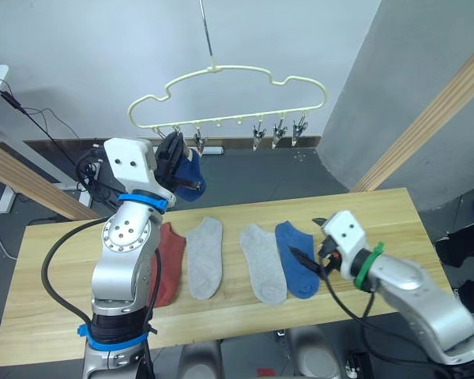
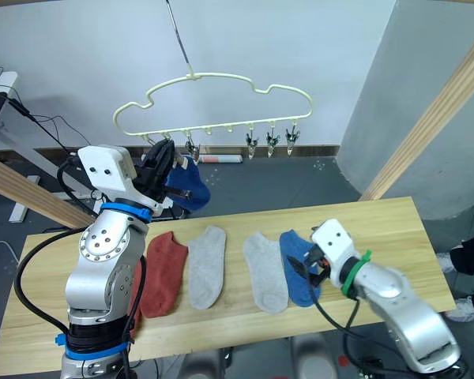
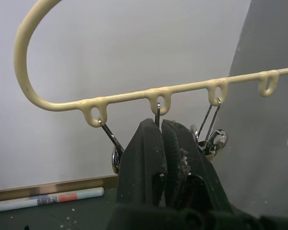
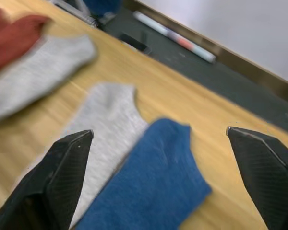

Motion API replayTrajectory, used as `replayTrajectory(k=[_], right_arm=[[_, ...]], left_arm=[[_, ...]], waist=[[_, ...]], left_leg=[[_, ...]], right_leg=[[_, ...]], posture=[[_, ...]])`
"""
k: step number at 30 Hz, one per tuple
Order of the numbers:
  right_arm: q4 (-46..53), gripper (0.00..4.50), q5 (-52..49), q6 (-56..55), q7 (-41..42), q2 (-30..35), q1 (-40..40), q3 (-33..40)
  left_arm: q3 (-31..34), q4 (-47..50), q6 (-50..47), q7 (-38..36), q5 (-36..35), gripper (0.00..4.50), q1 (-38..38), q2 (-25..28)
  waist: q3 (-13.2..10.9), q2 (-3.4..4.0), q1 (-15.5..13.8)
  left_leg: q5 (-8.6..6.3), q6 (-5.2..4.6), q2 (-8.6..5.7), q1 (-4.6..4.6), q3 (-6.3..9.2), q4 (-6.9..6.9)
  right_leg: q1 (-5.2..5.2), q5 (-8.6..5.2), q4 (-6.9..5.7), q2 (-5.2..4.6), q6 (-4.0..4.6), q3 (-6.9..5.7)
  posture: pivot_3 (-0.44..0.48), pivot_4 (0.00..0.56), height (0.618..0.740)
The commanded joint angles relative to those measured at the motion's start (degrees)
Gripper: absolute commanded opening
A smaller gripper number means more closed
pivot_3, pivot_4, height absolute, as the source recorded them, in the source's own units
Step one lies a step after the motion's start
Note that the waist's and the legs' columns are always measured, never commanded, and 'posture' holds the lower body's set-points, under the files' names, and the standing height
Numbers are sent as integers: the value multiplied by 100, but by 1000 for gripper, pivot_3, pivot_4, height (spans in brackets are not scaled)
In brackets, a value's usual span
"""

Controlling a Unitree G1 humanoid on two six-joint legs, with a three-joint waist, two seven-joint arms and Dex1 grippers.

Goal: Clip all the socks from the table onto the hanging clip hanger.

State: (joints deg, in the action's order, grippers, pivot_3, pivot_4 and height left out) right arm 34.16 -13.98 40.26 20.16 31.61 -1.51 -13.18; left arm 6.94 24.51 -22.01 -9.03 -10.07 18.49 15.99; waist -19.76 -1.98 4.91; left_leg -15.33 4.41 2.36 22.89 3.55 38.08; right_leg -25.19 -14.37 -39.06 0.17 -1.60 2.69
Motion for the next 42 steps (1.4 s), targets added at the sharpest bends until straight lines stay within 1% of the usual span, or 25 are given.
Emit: replayTrajectory(k=[1, 5, 12, 15, 20, 23, 28, 33, 34, 40, 42], right_arm=[[-353, 4480, 570, 5, -707, -495, 159, -247], [-833, 4480, 769, 359, -1247, -1209, 235, -115], [-1305, 4480, 842, 555, -1491, -1972, 158, -41], [-1565, 4480, 844, 513, -1518, -2214, 37, 18], [-1954, 4480, 981, 412, -1516, -2281, -125, 19], [-2045, 3934, 1059, 407, -1563, -2271, -131, 79], [-2066, 2111, 1076, 437, -1502, -2315, -66, 161], [-2056, 252, 1084, 383, -1473, -2328, -19, 216], [-2003, 39, 1082, 360, -1449, -2310, -9, 222], [-1350, 39, 951, 313, -943, -2011, -57, 75], [-1039, 39, 814, 325, -706, -1995, -265, -11]], left_arm=[[36, 277, 17, -36, -18, 0, 54, 50], [26, 287, -17, -61, -26, 0, 76, 44], [37, 239, -31, -78, -45, 0, 82, 32], [37, 215, -32, -80, -53, 0, 89, 24], [57, 220, -23, -108, -58, 0, 47, 45], [71, 225, -34, -132, -79, 0, 29, 54], [131, 183, -21, -213, -116, 0, 26, 74], [302, 136, -169, -478, -501, 0, 80, 169], [368, 139, -244, -551, -659, 0, 100, 183], [790, 226, -681, -847, -1578, 0, 234, 308], [856, 251, -826, -897, -1760, 0, 309, 398]], waist=[[0, 0, -7], [0, -1, -11], [0, 0, -8], [0, 0, -8], [1, -1, -8], [1, -1, -10], [2, -1, -10], [2, -1, -8], [2, -2, -8], [2, -2, -9], [2, -2, -8]], left_leg=[[0, 0, 1, 0, 2, 0], [1, 2, -1, 2, 0, 1], [1, 2, 2, 2, 2, -2], [1, 2, 2, 1, 2, -1], [1, 1, 1, 1, 1, -1], [1, 1, 1, 1, 2, -1], [0, 1, 1, 1, 3, 0], [1, 1, 2, 0, 3, -1], [1, 1, 2, 0, 2, -1], [0, 1, 1, 2, 1, -1], [1, 1, 1, 3, 2, -1]], right_leg=[[1, 0, 0, 0, 0, -2], [0, 1, 2, -2, -2, 2], [-1, 1, 3, 1, -2, -1], [0, 1, 3, 1, -2, 0], [0, 1, 4, 1, -3, 0], [1, 1, 4, 1, -2, 0], [2, 2, 4, 1, -3, -1], [2, 1, 4, 1, -4, -1], [2, 1, 4, 1, -5, -1], [0, -3, 5, 1, -11, -1], [-1, -3, 5, 1, -11, -1]], posture=[[-147, 325, 740], [-140, 326, 740], [-139, 325, 740], [-140, 326, 740], [-135, 326, 740], [-134, 327, 740], [-134, 328, 740], [-132, 325, 740], [-132, 325, 740], [-137, 320, 740], [-138, 319, 740]])
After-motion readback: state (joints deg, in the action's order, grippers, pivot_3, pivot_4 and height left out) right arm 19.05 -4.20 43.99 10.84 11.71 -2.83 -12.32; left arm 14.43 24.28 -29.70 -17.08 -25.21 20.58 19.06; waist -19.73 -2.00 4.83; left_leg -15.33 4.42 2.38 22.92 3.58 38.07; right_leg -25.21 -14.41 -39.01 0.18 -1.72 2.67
